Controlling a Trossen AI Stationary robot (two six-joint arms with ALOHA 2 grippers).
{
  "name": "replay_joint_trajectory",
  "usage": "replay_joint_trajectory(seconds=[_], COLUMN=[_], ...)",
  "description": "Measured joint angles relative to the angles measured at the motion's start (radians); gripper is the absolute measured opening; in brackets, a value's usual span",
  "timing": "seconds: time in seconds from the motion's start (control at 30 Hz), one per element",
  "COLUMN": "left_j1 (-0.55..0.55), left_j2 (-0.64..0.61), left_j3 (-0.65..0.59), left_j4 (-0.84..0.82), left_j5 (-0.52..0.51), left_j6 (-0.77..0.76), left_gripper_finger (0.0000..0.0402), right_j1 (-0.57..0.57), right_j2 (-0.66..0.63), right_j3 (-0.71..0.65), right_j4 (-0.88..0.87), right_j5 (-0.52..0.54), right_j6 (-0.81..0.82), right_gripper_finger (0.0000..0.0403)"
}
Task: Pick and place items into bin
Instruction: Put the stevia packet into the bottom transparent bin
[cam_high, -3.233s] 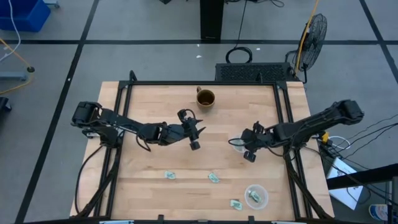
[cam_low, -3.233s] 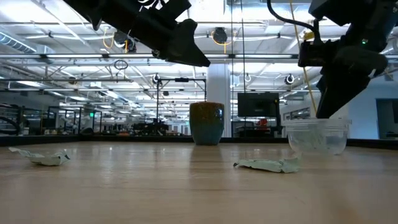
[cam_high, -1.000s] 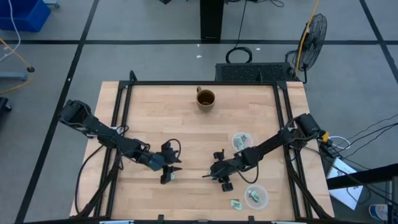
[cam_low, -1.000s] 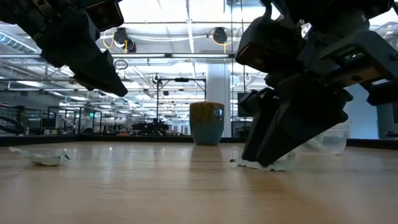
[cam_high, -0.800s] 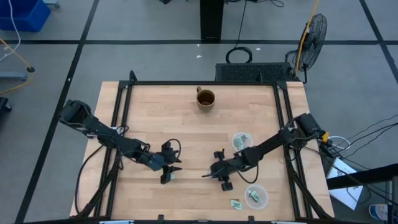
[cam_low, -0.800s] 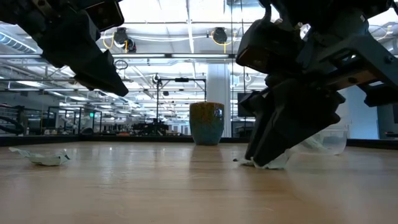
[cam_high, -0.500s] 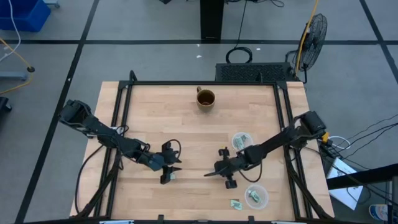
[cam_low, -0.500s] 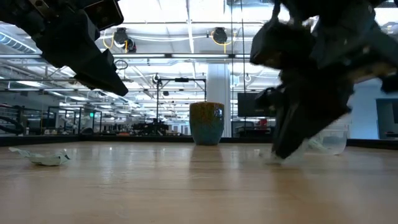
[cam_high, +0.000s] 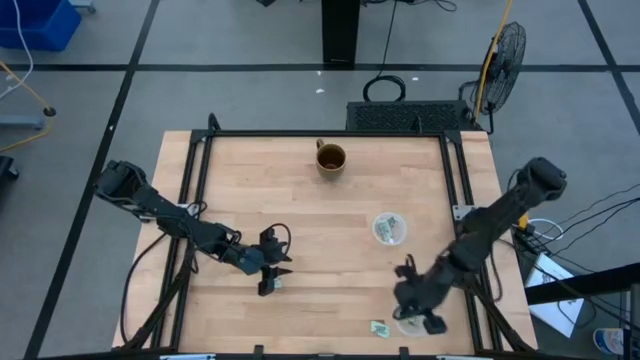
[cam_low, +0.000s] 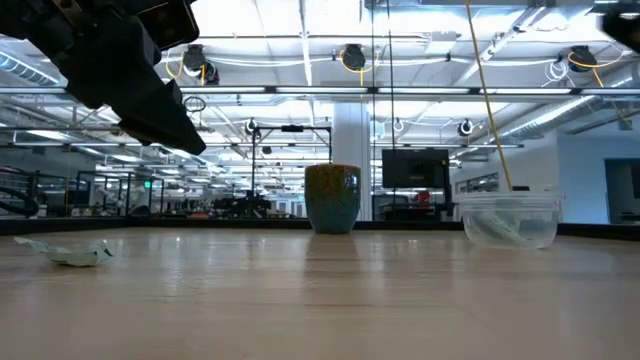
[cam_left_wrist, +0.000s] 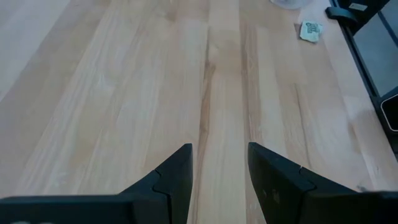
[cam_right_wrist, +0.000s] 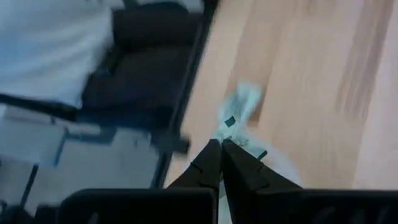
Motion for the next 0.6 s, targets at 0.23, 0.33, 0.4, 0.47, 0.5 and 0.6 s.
replay_joint_trajectory(seconds=[0.23,0.33,0.4,0.47,0.5,0.6], left_j1=[0.000,0.001,0.004,0.014,0.020,0.038], left_j2=[0.000,0.000,0.000,0.000,0.000,0.000], left_j3=[0.000,0.000,0.000,0.000,0.000,0.000], left_j4=[0.000,0.003,0.015,0.033,0.041,0.071], left_j5=[0.000,-0.002,-0.022,-0.044,-0.049,-0.052], left_j6=[-0.053,-0.044,-0.025,-0.012,0.001,0.064], left_gripper_finger=[0.0159,0.0159,0.0159,0.0159,0.0159,0.0159], right_j1=[0.086,0.096,0.098,0.099,0.099,0.098], right_j2=[0.067,0.120,0.155,0.181,0.190,0.204], right_j3=[-0.001,-0.001,-0.001,-0.001,-0.001,-0.001], right_j4=[-0.049,-0.072,-0.075,-0.071,-0.072,-0.072], right_j5=[0.006,0.006,0.004,0.003,0.004,0.030], right_j6=[0.142,0.184,0.212,0.217,0.215,0.205], right_gripper_finger=[0.0001,0.0003,0.0011,0.0023,0.0028,0.0044])
